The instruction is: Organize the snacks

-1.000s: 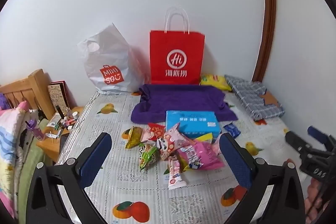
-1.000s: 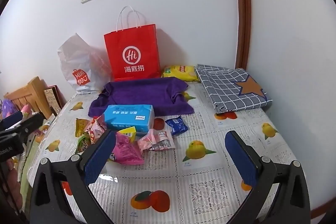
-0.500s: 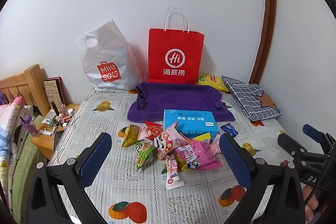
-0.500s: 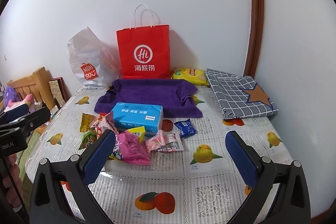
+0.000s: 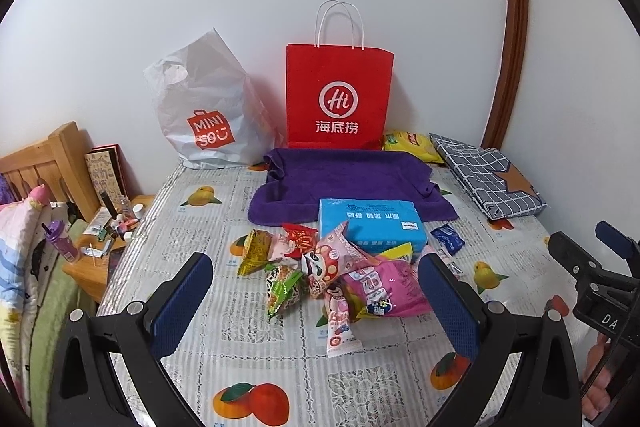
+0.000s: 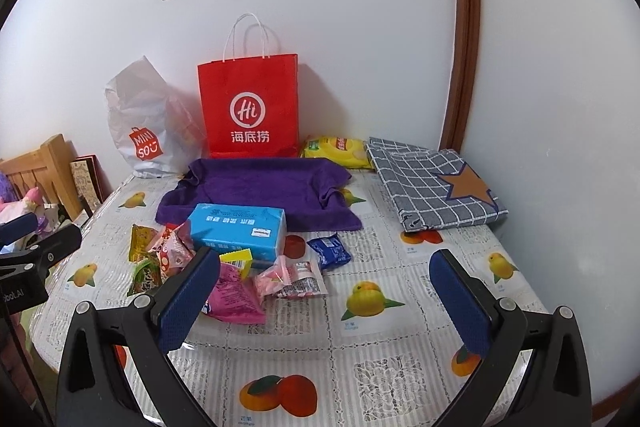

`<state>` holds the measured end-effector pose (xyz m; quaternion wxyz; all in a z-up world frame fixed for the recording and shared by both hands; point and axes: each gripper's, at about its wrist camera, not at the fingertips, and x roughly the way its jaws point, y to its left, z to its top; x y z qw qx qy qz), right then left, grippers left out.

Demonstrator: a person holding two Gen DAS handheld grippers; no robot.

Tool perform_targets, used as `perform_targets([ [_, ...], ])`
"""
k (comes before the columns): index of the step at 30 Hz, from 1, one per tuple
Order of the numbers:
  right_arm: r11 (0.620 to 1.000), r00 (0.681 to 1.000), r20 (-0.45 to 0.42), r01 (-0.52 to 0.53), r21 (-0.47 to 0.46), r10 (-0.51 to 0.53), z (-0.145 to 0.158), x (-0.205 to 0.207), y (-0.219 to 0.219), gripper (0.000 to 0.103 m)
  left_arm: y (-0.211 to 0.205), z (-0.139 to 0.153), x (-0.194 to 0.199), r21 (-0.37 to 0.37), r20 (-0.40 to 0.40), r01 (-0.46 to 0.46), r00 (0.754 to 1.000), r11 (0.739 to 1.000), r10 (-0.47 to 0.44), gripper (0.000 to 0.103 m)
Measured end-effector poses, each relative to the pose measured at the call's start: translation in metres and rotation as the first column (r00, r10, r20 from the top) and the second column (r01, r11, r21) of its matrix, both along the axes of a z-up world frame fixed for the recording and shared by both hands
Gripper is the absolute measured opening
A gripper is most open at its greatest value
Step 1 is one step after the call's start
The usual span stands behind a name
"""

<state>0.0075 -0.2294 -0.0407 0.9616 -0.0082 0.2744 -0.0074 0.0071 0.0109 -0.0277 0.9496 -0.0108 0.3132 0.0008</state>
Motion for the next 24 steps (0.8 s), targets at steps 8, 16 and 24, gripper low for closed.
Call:
perform_targets([
  [8,1.0,0.999,0.042,-0.009,0.011,0.009,-0.002,0.0,0.002,0.103,0.005,-0.004,-0.001,-0.023,-0.017,0.001,1.0,1.0,-0.002,0.103],
  [16,0.996,0.999,0.037,-0.042,0.076,0.039,-0.004,0.0,0.0,0.103,0.01,-0.001,-0.003,-0.036,-0.008,-0.004,1.0,0.999,0.004,0.103],
  [24,0.998,0.997,0.059,-0.044,0.044,0.041,-0.004,-0.003,0.005,0.103,0.012,-0.003,-0.004,-0.054,-0.004,-0.019,1.0,0.998,0.019,0.103],
])
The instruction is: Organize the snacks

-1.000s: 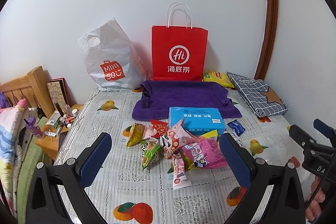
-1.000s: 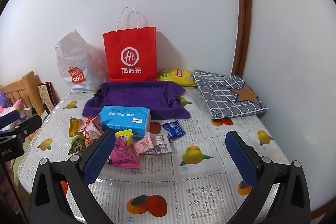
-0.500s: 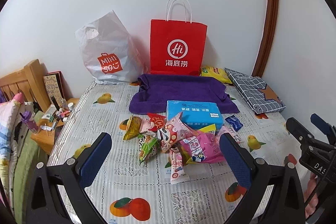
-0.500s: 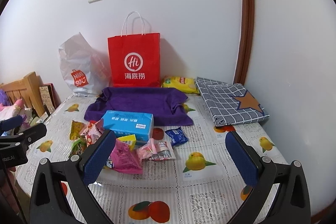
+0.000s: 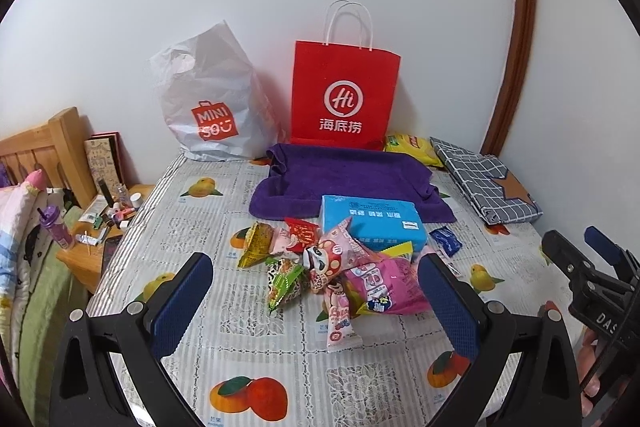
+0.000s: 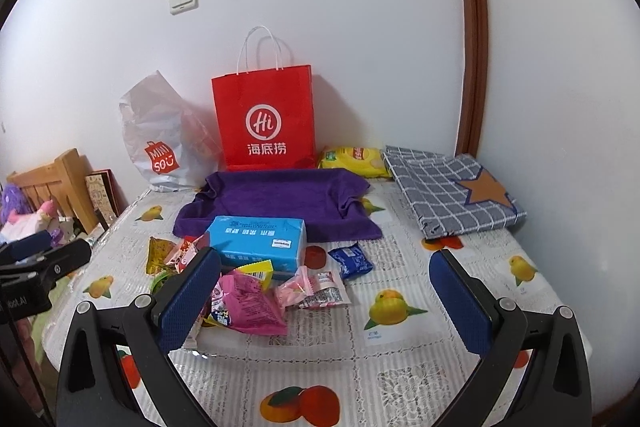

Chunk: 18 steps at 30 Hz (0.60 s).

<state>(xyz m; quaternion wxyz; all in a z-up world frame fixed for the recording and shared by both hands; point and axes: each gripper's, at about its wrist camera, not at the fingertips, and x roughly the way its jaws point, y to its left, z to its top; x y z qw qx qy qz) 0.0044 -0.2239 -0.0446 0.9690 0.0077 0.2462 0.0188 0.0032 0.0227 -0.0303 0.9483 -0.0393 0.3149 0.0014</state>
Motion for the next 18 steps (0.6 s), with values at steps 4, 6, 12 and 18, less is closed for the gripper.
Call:
perform_targets([
  [4,1.0,1.0,-0.004,-0.012,-0.005,0.012,0.0006,0.0005,0.0015,0.103,0.0013,-0.0018,0.001,-0.002,-0.009,-0.01,1.0,1.0,0.01,0.103],
  [6,1.0,1.0,-0.003,-0.014,-0.004,0.014,0.0005,0.0001,0.0016,0.103,0.0018,-0.002,0.0008,-0.002,-0.005,-0.012,1.0,1.0,0.012,0.103],
  [12,0.998,1.0,-0.014,-0.018,0.053,0.019,-0.0002,0.0018,-0.0051,0.103,0.0,-0.0029,0.001,0.007,-0.01,-0.009,1.0,1.0,0.009,0.103],
  [18,0.998,1.0,-0.021,-0.009,0.057,0.01,-0.0023,0.002,-0.0067,0.103,-0.0003,-0.0024,0.0001,0.013,-0.004,-0.018,1.0,1.0,0.018,0.103],
])
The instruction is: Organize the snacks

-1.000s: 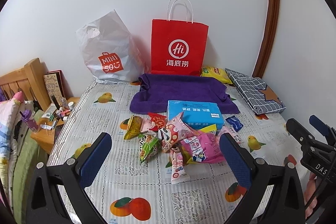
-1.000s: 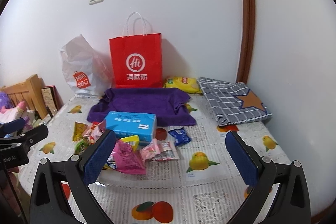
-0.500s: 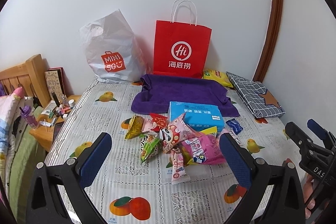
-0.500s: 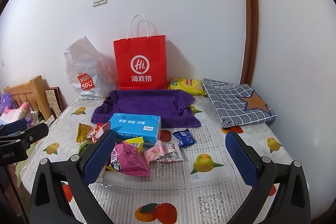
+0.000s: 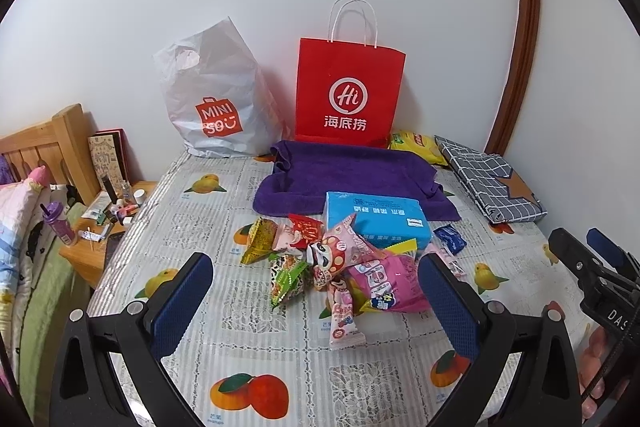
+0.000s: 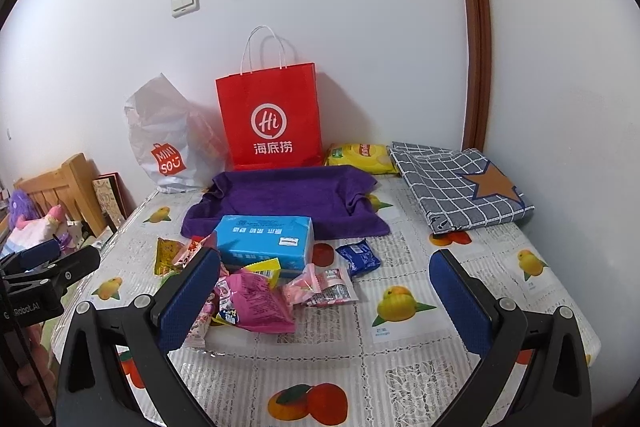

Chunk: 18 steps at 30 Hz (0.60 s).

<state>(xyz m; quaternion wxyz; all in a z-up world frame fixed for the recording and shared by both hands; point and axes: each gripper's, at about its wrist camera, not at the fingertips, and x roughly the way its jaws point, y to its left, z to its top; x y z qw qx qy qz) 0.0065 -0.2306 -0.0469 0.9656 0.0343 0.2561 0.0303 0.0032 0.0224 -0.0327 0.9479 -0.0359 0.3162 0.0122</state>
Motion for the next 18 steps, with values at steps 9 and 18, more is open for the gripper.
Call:
perform_targets([
  [9,1.0,1.0,-0.005,0.001,-0.008,-0.001,-0.0003,-0.0006,0.0012,0.103,0.0015,0.0031,-0.0017,0.017,0.009,-0.001,1.0,1.0,0.0,0.103],
  [18,1.0,1.0,-0.009,-0.017,0.002,0.017,0.0035,-0.0011,-0.0006,0.103,0.0007,0.004,-0.0012,0.013,0.007,0.012,1.0,1.0,-0.013,0.103],
])
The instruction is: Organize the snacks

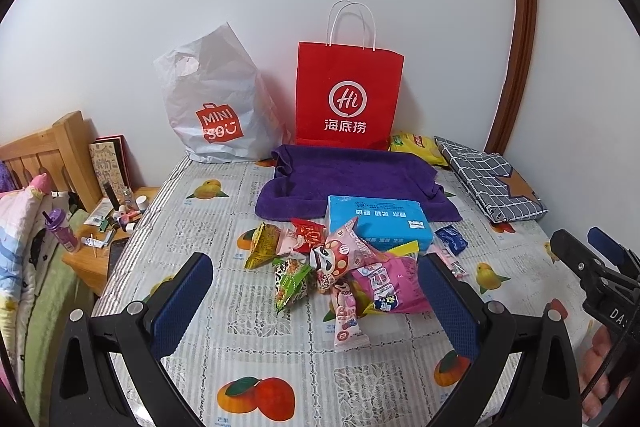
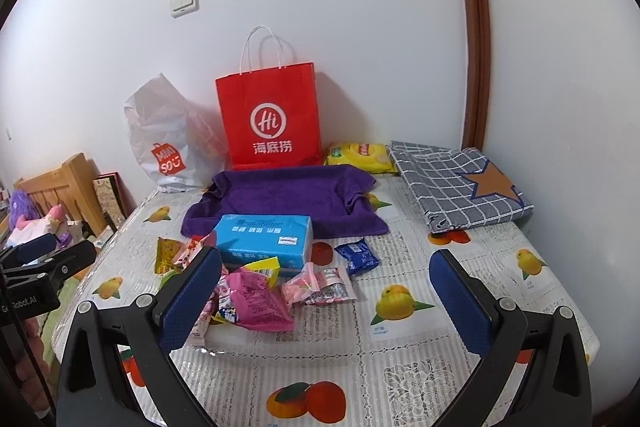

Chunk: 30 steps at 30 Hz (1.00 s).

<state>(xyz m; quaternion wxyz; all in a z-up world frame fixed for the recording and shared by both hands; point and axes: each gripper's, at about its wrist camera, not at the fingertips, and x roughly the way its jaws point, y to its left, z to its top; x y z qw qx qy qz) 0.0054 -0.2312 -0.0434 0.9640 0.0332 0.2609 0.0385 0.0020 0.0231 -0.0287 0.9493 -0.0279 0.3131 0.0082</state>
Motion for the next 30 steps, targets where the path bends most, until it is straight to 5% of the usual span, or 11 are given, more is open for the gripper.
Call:
perform_targets([
  [20,1.0,0.998,-0.057,-0.016,-0.014,0.015,-0.011,0.029,-0.002,0.098,0.009,-0.008,0.027,0.011,-0.022,-0.014,1.0,1.0,0.014,0.103],
  [30,0.999,0.987,-0.159,0.02,-0.05,-0.027,-0.047,0.08,-0.026,0.081,0.03,-0.036,0.072,-0.008,-0.126,-0.049,0.991,0.999,0.048,0.103],
])
